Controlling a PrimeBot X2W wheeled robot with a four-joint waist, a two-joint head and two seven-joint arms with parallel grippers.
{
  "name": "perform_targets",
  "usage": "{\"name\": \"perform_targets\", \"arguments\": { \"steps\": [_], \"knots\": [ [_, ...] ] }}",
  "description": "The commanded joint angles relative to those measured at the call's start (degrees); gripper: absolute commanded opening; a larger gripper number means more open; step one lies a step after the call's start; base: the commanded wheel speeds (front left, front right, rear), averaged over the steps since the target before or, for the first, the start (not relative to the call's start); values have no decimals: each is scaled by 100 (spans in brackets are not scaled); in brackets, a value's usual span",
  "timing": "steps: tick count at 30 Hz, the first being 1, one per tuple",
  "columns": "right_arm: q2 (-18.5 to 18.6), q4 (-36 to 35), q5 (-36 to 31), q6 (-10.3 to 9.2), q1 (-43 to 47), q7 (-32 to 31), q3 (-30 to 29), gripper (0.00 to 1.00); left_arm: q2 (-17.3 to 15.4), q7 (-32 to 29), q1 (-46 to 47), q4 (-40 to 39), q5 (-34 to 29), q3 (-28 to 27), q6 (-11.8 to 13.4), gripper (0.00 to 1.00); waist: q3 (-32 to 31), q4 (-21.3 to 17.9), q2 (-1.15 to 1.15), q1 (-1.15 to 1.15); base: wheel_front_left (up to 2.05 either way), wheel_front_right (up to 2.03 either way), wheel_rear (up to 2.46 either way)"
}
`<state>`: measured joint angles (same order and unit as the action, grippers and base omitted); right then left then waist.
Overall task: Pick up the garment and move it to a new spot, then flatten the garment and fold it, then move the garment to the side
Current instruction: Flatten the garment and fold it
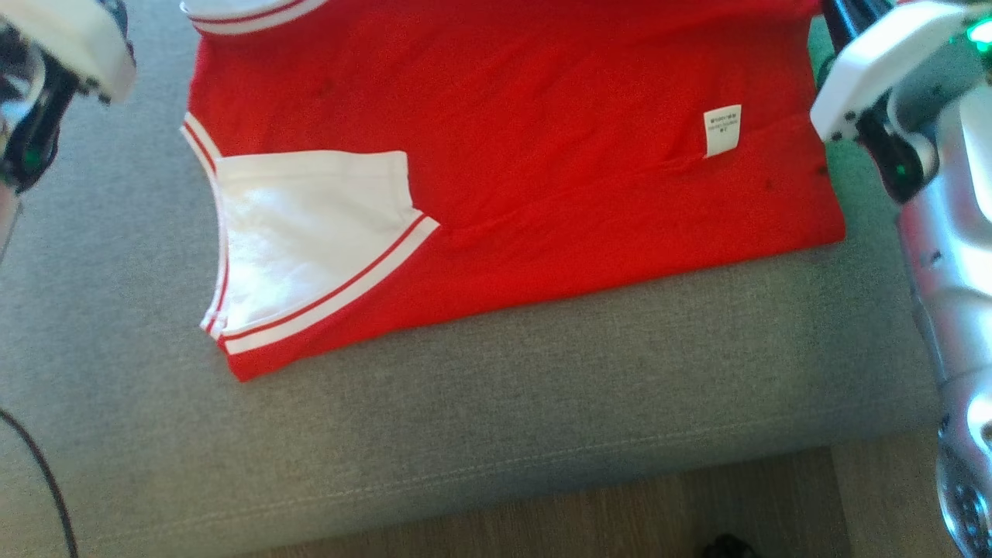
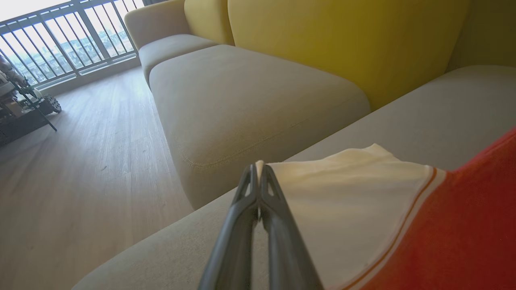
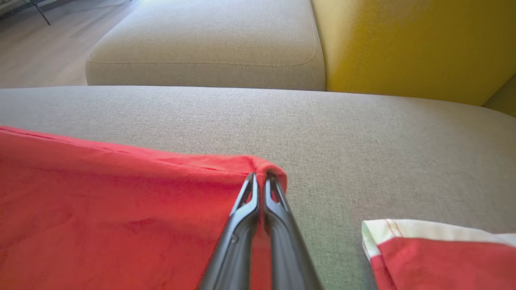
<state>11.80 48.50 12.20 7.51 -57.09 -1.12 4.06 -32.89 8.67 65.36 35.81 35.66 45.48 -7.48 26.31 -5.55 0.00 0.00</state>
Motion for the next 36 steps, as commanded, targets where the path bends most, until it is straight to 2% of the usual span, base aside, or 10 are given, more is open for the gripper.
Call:
{"name": "perform_targets", "arguments": {
  "steps": [1,7,14,19,28,34,36],
  "knots": [
    [102,-319,89,-2,155,-44,65,0,-417,96,1,-366,87,-283,90,0,-161,93,0,0,0,0,0],
    [311,-783,351,-2,782,-256,12,0,-886,-57,-990,-1625,409,-381,487,0,-292,196,0,0,0,0,0],
    [627,-1499,315,-2,1437,-518,-133,0,-1556,-247,-2310,-3553,494,-356,1337,0,-221,334,0,0,0,0,0],
    [707,-2027,273,-2,1987,-774,-375,0,-1772,-259,-3109,-4384,663,-357,1893,0,-210,412,0,0,0,0,0],
    [641,-2982,250,-2,2750,-1296,-664,0,-1798,-27,-3831,-4812,849,-344,2312,0,-183,467,0,0,0,0,0],
    [545,-3308,214,-2,3029,-1621,-760,0,-1619,30,-3986,-4664,829,-142,2266,0,-168,483,0,0,0,0,0],
    [532,-3359,205,-2,3074,-1698,-776,10,-1494,79,-3995,-4532,832,-91,2249,0,-162,487,0,0,0,0,0]
  ]
}}
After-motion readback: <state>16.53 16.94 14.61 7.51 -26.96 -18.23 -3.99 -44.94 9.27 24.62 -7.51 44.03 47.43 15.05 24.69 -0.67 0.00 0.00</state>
